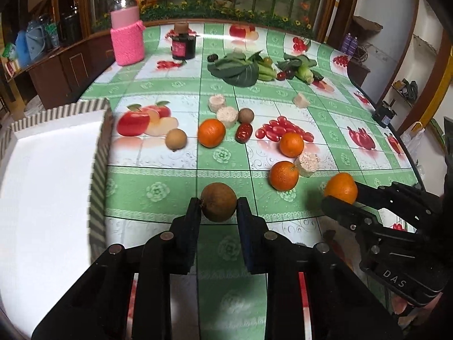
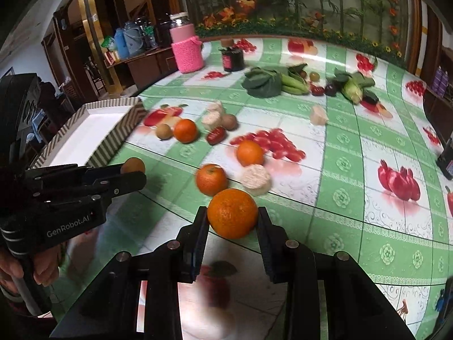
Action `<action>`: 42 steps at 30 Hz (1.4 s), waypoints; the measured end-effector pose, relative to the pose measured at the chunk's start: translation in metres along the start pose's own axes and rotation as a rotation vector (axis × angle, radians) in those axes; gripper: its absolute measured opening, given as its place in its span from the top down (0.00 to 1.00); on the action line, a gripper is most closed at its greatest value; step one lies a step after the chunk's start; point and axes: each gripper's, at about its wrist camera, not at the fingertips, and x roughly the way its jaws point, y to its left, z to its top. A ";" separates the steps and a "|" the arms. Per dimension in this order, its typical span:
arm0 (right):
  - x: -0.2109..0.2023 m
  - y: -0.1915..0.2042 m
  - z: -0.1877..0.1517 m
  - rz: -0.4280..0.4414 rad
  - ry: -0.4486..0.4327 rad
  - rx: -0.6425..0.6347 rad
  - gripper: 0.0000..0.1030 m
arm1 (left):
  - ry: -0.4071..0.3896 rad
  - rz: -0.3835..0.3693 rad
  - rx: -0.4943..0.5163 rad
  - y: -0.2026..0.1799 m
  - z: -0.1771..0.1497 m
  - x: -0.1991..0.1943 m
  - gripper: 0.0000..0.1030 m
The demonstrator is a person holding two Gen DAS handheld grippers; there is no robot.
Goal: Organize fruits
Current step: 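Carry the brown fruit in the left gripper over the white tray while the right carries the orange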
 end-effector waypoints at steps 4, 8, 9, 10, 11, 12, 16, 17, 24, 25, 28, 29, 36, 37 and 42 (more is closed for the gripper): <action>-0.004 0.019 0.005 0.035 -0.016 -0.020 0.67 | -0.015 0.009 -0.005 0.009 -0.001 -0.012 0.78; -0.003 0.036 0.010 0.069 -0.018 -0.042 0.67 | -0.025 0.025 -0.020 0.023 -0.004 -0.023 0.78; -0.002 0.040 0.012 0.078 -0.018 -0.049 0.67 | -0.027 0.029 -0.028 0.029 -0.004 -0.026 0.78; -0.002 0.046 0.013 0.088 -0.018 -0.055 0.67 | -0.028 0.033 -0.034 0.034 -0.004 -0.029 0.78; 0.000 0.053 0.016 0.101 -0.018 -0.064 0.67 | -0.031 0.038 -0.042 0.041 -0.004 -0.032 0.78; 0.001 0.057 0.018 0.108 -0.017 -0.070 0.67 | -0.034 0.044 -0.051 0.047 -0.005 -0.035 0.78; 0.009 0.081 0.028 0.141 -0.011 -0.107 0.67 | -0.029 0.046 -0.092 0.075 -0.006 -0.042 0.78; 0.013 0.088 0.032 0.154 -0.008 -0.117 0.67 | -0.024 0.040 -0.101 0.081 -0.007 -0.043 0.78; 0.034 0.135 0.055 0.231 0.004 -0.182 0.67 | -0.003 0.066 -0.157 0.123 -0.008 -0.045 0.78; 0.038 0.139 0.057 0.233 0.007 -0.191 0.67 | 0.001 0.073 -0.167 0.130 -0.008 -0.044 0.78; 0.052 0.161 0.064 0.256 0.021 -0.228 0.67 | 0.003 0.109 -0.187 0.146 -0.007 -0.042 0.78; 0.056 0.165 0.067 0.262 0.026 -0.233 0.67 | 0.005 0.115 -0.193 0.150 -0.007 -0.041 0.78; 0.082 0.188 0.080 0.290 0.062 -0.268 0.67 | 0.028 0.177 -0.227 0.174 -0.005 -0.030 0.77; 0.085 0.190 0.081 0.290 0.065 -0.272 0.67 | 0.033 0.191 -0.234 0.178 -0.004 -0.028 0.77; 0.106 0.200 0.090 0.274 0.085 -0.289 0.67 | 0.043 0.224 -0.254 0.192 0.002 -0.023 0.77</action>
